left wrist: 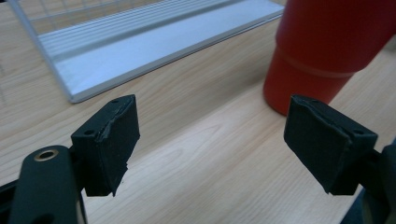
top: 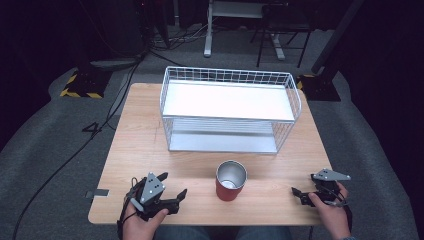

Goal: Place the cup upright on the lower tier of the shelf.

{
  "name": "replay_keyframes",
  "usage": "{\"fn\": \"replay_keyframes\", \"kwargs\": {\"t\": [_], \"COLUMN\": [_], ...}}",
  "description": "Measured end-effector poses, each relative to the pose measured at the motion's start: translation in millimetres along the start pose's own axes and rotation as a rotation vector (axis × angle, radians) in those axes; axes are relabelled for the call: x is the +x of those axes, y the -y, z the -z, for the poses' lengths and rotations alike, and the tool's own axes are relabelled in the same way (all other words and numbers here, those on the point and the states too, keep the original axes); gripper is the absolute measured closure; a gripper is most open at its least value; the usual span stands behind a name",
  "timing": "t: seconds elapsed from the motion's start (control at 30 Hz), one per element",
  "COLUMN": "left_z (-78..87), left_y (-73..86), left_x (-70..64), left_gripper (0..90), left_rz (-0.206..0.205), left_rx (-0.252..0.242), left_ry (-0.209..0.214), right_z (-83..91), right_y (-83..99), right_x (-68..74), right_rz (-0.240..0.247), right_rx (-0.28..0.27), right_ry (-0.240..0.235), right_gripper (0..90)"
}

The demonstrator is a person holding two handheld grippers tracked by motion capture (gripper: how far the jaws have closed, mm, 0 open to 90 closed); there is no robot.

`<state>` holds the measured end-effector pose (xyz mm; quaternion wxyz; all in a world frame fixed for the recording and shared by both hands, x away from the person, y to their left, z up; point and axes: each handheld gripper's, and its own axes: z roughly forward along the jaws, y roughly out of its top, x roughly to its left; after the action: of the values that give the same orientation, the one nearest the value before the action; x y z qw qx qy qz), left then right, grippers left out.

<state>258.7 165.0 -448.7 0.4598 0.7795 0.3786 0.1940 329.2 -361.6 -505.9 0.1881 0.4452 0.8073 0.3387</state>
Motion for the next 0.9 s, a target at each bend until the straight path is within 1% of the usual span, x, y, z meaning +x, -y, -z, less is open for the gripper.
{"fn": "replay_keyframes", "kwargs": {"t": [0.03, 0.2, 0.23, 0.27, 0.3, 0.37, 0.4, 0.43, 0.47, 0.5, 0.53, 0.57, 0.6, 0.63, 0.67, 0.77, 0.8, 0.83, 0.87, 0.9], "left_z": [0.0, -9.5, -9.5, -12.5, -13.9, -14.9, -19.1, -19.1, -24.2, -25.8, -28.0, -28.0, -30.8, -30.8, -31.9, -34.8, -36.8, -38.1, -40.0, -42.5], "left_y": [0.0, -2.0, -2.0, -2.6, -3.0, -3.3, -3.5, -3.5, -2.6, -2.3, -1.8, -1.8, -2.3, -2.3, -3.1, -4.9, -5.7, -6.0, -6.0, -6.2], "left_x": [0.0, -14.7, -14.7, -19.8, -21.7, -23.4, -28.3, -28.3, -30.9, -31.7, -33.9, -33.9, -37.4, -37.4, -39.9, -47.1, -50.8, -52.9, -55.5, -57.7], "left_gripper": [18.9, 18.9, 18.9, 19.0, 19.1, 19.3, 19.4, 19.6, 20.5, 20.8, 20.8, 20.8, 20.8, 20.8, 20.8, 20.5, 19.9, 19.7, 19.5, 19.2], "left_rz": [0.000, -0.016, -0.016, -0.016, -0.023, -0.025, -0.018, -0.018, -0.011, -0.010, 0.003, 0.003, -0.004, -0.004, -0.014, -0.020, -0.029, -0.032, -0.027, -0.034], "left_rx": [0.000, 0.004, 0.004, 0.002, 0.001, 0.000, -0.012, -0.012, -0.014, -0.016, -0.018, -0.018, -0.027, -0.027, -0.033, -0.046, -0.050, -0.050, -0.050, -0.048], "left_ry": [0.000, 0.048, 0.048, 0.061, 0.063, 0.065, 0.080, 0.080, 0.090, 0.091, 0.101, 0.101, 0.105, 0.105, 0.103, 0.117, 0.122, 0.125, 0.134, 0.140], "right_z": [0.0, 0.0, 0.0, 0.0, 0.0, 0.0, 0.0, 0.0, 0.0, 0.0, 0.0, 0.0, 0.0, 0.0, 0.0, 0.0, 0.0, 0.0, 0.0, 0.0], "right_y": [0.0, 0.0, 0.0, 0.0, 0.0, 0.0, 0.0, 0.0, 0.0, 0.0, 0.0, 0.0, 0.0, 0.0, 0.0, 0.0, 0.0, 0.0, 0.0, 0.0], "right_x": [0.0, 0.0, 0.0, 0.0, 0.0, 0.0, 0.0, 0.0, 0.0, 0.0, 0.0, 0.0, 0.0, 0.0, 0.0, 0.0, 0.0, 0.0, 0.0, 0.0], "right_rz": [0.000, 0.000, 0.000, 0.000, 0.000, 0.000, 0.000, 0.000, 0.000, 0.000, 0.000, 0.000, 0.000, 0.000, 0.000, 0.000, 0.000, 0.000, 0.000, 0.000], "right_rx": [0.000, 0.000, 0.000, 0.000, 0.000, 0.000, 0.000, 0.000, 0.000, 0.000, 0.000, 0.000, 0.000, 0.000, 0.000, 0.000, 0.000, 0.000, 0.000, 0.000], "right_ry": [0.000, 0.000, 0.000, 0.000, 0.000, 0.000, 0.000, 0.000, 0.000, 0.000, 0.000, 0.000, 0.000, 0.000, 0.000, 0.000, 0.000, 0.000, 0.000, 0.000], "right_gripper": [1.9, 1.9, 1.9, 1.9, 1.9, 1.9, 1.9, 1.9, 1.9, 1.9, 1.9, 1.9, 1.9, 1.9, 1.9, 1.9, 1.9, 1.9, 1.9, 1.9]}}
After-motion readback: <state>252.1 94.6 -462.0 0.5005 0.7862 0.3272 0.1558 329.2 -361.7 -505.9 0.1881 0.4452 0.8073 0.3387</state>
